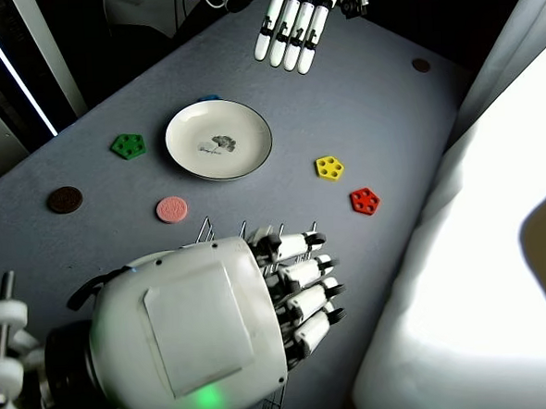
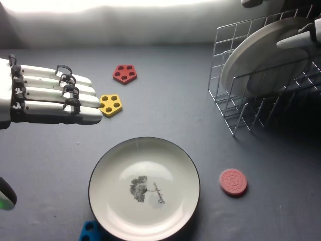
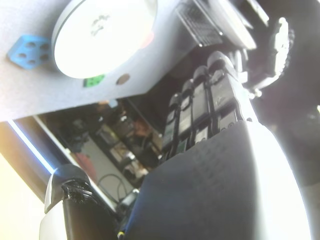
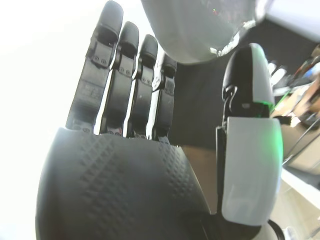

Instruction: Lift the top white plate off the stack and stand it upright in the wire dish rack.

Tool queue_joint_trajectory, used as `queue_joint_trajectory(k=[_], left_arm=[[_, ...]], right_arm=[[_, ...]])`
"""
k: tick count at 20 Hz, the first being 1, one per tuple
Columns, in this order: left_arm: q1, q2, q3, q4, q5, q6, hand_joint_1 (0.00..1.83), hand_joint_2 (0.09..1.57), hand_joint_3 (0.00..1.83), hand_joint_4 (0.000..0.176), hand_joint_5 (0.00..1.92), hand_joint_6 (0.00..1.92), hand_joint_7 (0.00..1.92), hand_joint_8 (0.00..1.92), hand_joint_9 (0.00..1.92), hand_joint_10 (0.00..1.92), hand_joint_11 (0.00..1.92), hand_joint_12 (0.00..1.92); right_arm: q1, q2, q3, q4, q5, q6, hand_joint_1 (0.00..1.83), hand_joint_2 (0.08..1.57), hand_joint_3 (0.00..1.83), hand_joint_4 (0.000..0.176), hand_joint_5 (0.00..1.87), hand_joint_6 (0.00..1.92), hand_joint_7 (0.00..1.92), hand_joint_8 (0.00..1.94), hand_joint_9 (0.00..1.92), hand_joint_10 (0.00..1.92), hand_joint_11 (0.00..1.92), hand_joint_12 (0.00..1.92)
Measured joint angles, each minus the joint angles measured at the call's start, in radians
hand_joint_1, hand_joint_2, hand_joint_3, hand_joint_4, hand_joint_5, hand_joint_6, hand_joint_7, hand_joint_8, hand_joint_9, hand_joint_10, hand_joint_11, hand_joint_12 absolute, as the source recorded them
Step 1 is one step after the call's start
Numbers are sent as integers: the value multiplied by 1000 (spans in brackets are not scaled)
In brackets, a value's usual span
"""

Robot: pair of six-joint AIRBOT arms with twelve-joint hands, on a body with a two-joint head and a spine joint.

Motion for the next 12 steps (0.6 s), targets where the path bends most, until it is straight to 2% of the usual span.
queue_joint_trajectory(k=[2, 4, 6, 7, 12], left_arm=[[0, 0, 0, -1, 0, 0, 236, 860, 0, 0, 47, 1, 63, 1, 70, 0, 117, 5], [0, 0, 0, 0, 0, 0, 224, 860, 0, 0, 38, 0, 60, 0, 63, 2, 110, 2], [0, 0, 0, -1, 0, 0, 226, 859, 0, 0, 54, 5, 74, 4, 76, 6, 117, 5], [0, 0, 0, 0, 0, 0, 219, 855, 0, 0, 56, 5, 77, 5, 85, 8, 126, 9], [0, 0, 0, 0, 2, 0, 227, 856, 0, 0, 56, 6, 84, 7, 88, 6, 127, 9]], right_arm=[[0, 16, -29, 34, -1, -146, 974, 999, 7, 0, 660, 9, 667, 2, 692, 4, 721, 113], [-5, 28, -67, 92, 0, -340, 984, 997, 4, 0, 650, 3, 665, 1, 691, 3, 720, 112], [-16, 37, -100, 127, 9, -459, 1012, 980, 0, 0, 648, 2, 674, 4, 704, 6, 743, 120], [-23, 40, -116, 136, 20, -498, 996, 990, 2, 0, 661, 6, 679, 5, 705, 6, 740, 117], [-23, 66, -175, 149, 19, -511, 986, 992, 1, 0, 689, 9, 694, 5, 714, 4, 750, 116]])
